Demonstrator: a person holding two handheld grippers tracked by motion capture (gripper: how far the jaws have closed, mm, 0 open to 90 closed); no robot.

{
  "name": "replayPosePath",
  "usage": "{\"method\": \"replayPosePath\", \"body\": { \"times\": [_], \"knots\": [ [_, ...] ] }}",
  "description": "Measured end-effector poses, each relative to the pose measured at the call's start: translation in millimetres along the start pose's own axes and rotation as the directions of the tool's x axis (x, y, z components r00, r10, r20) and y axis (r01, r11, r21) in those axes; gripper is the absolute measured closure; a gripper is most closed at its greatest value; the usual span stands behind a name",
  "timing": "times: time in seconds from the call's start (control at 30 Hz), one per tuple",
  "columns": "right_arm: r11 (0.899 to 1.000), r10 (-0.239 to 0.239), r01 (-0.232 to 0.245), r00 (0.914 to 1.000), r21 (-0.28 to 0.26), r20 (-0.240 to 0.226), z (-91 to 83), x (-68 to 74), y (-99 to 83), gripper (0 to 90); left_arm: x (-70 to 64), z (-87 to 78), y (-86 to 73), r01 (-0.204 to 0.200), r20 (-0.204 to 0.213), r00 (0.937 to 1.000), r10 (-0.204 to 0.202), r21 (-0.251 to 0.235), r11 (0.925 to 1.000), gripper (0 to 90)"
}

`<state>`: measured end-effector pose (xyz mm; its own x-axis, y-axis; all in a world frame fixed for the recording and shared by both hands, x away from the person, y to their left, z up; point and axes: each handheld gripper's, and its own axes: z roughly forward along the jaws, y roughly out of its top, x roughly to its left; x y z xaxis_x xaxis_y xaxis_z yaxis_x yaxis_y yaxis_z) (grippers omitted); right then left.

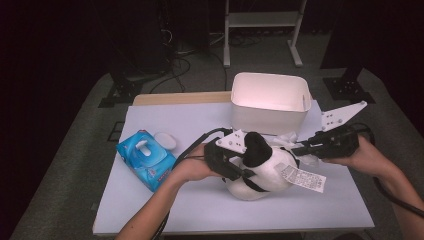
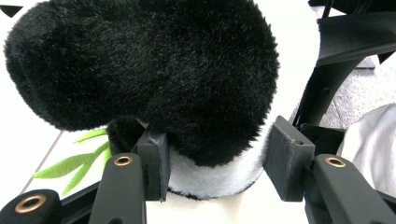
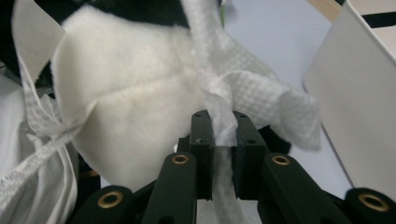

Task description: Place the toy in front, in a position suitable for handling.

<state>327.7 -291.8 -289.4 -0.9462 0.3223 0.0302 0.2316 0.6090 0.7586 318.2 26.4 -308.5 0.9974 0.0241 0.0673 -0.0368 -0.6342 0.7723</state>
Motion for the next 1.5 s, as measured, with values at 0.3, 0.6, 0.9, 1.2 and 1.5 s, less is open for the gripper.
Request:
{"method": "replayPosePath", "body": {
  "times": [0.3,0.6,0.9,1.2,1.5],
  "knots": [
    [0.999,-0.053,0.054,0.9983,0.002,-0.024,3.6,14.6,11.7,80.0,2.1,-6.3,6.3,0.011,-0.024,0.9997,-0.010,0.004,0.9999,48.4],
    [0.992,-0.121,0.119,0.9904,-0.037,-0.067,11.9,27.8,38.2,80.0,4.2,-3.9,11.6,0.017,-0.050,0.9986,-0.013,0.068,0.9976,49.0],
    [0.990,-0.138,0.138,0.9892,-0.003,-0.050,19.9,32.0,34.6,80.1,8.7,18.6,12.6,0.032,-0.037,0.9989,-0.029,0.070,0.9971,41.7],
    [1.000,-0.010,0.010,0.9997,0.012,-0.022,7.0,15.0,-18.7,80.0,12.2,19.7,6.1,0.042,-0.077,0.9964,-0.035,0.088,0.9952,32.4],
    [0.996,0.081,-0.081,0.9967,0.023,0.002,3.7,5.7,-61.2,80.0,22.8,32.2,-18.2,0.112,-0.078,0.9917,-0.102,0.138,0.9840,25.3]
  ]
}}
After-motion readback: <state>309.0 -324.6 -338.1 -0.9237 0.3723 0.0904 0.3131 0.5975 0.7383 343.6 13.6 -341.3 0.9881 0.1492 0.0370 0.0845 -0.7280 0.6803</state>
